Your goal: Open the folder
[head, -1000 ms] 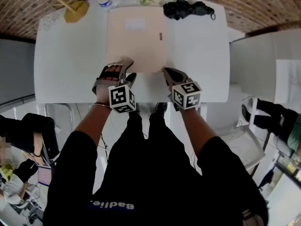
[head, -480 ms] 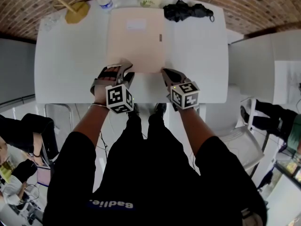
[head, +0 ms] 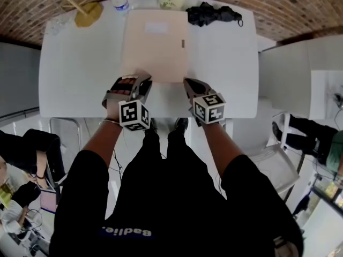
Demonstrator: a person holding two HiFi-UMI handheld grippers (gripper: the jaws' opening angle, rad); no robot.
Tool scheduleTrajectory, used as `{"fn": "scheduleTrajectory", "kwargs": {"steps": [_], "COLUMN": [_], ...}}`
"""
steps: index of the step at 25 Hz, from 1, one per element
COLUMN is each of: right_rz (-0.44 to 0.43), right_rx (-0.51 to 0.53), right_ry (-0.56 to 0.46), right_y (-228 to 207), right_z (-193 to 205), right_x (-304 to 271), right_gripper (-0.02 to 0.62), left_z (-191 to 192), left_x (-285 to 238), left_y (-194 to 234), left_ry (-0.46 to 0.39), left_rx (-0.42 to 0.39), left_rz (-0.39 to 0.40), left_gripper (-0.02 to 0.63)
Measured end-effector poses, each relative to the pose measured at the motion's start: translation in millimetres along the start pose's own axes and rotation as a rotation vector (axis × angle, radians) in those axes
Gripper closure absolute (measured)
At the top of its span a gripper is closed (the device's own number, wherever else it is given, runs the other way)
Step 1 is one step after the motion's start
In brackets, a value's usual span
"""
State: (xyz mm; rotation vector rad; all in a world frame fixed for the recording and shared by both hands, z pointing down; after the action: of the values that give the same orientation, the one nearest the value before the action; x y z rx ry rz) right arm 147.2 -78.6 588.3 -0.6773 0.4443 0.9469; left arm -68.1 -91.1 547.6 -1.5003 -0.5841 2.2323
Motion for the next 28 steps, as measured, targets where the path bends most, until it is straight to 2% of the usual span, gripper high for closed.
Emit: {"fn": "scheduleTrajectory", "kwargs": {"steps": [4, 8, 12, 19, 28], "right_rz": [0.003, 0.011, 0.015, 0.029, 0.038], "right_rx": [0.003, 0.007, 0.014, 0.036, 0.080], "right_ry": [-0.004, -0.002, -0.001, 0.021, 0.048], "right_y": [-0.1, -0.8, -1.2, -0.1, 1.1], "right_z": [0.3, 0.4, 0.8, 0.5, -1.4], "right_x": [0.2, -0.1, 0.1, -0.8, -2.6], "right_gripper": [0.568, 0.568, 0.568, 0.568, 0.568], "left_z": [0.5, 7.3, 15.4, 40.2, 72.2], "left_x": [6.3, 18.4, 30.5, 50.8, 72.2], "left_y": [2.5, 11.7, 10.5, 12.9, 15.2], "left_ry": [-0.034, -0.096, -0.122, -0.207, -0.317], "left_rx": [0.063, 0.186, 0.299, 0.625, 1.081], "left_rz": [-0.037, -0.095, -0.141, -0.201, -0.288], "left_gripper": [0.563, 0.574, 0.577, 0.580, 0.580]}}
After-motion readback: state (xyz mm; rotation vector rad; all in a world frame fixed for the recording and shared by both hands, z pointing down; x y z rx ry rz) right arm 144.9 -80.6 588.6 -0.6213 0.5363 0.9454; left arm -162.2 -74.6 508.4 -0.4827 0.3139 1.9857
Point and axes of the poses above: the fingertips, and each gripper's own axes: x backward along the fingers, y to its left, z out of its underside, the point moved 10 cm from there along x, backward along the fingers, and after that the axes turned 4 degrees about y, right-handed, at the moved point
